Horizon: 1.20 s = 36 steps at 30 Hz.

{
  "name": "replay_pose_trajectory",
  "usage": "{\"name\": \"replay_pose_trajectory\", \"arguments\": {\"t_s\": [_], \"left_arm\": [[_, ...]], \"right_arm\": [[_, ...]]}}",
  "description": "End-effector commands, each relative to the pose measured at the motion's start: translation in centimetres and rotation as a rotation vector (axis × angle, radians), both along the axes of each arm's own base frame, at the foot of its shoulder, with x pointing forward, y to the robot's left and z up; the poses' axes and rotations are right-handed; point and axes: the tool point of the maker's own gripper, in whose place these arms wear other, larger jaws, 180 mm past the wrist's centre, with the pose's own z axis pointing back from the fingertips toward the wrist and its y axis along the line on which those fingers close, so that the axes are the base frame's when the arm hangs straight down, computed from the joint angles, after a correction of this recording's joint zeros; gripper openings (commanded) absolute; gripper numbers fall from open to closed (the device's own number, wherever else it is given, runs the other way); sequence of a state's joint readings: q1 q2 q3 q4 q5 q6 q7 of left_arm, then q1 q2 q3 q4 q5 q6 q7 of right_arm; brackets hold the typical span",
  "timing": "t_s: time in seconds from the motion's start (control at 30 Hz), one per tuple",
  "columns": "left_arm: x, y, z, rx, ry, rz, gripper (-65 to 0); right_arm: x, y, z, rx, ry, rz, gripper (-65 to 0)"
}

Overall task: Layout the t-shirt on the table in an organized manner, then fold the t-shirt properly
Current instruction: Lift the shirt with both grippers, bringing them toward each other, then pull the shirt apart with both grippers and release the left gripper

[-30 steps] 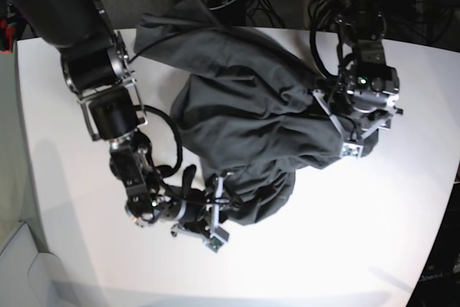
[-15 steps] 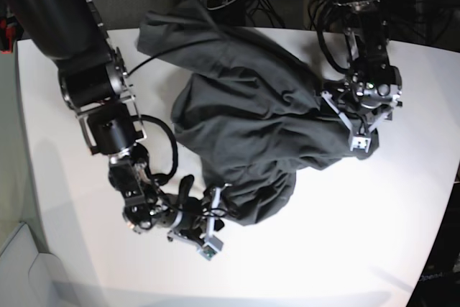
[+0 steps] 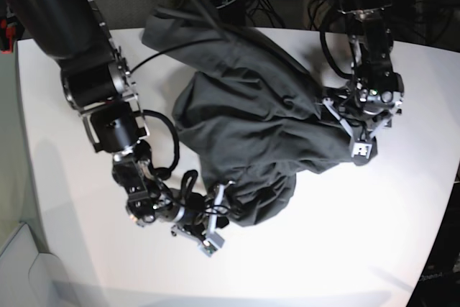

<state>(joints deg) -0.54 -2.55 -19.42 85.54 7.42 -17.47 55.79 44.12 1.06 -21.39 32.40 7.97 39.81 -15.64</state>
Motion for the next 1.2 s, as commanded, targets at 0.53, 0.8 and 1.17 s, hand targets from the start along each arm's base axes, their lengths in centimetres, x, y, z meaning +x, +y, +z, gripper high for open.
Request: {"name": "replay_pose_trajectory", "arguments": {"t_s": [0.53,0.8,1.17], "left_arm": [[-2.9,3.1,-1.2,0.061,0.092,0.065,-18.7],[-2.9,3.8,-1.1,0.076,0.096,0.064,-18.7],[-3.0,4.0,-1.1,0.079,0.099,0.066,-18.7]], "right_arm": [[3.0,-1.2,0.6,0.043,-0.060,-0.214,-35.4],[2.4,-0.6,-0.2,0.047,-0.043,-0.207,-35.6],[1.6,0.4,-1.0,0.058,-0.027,-0.211,-64.8]]}}
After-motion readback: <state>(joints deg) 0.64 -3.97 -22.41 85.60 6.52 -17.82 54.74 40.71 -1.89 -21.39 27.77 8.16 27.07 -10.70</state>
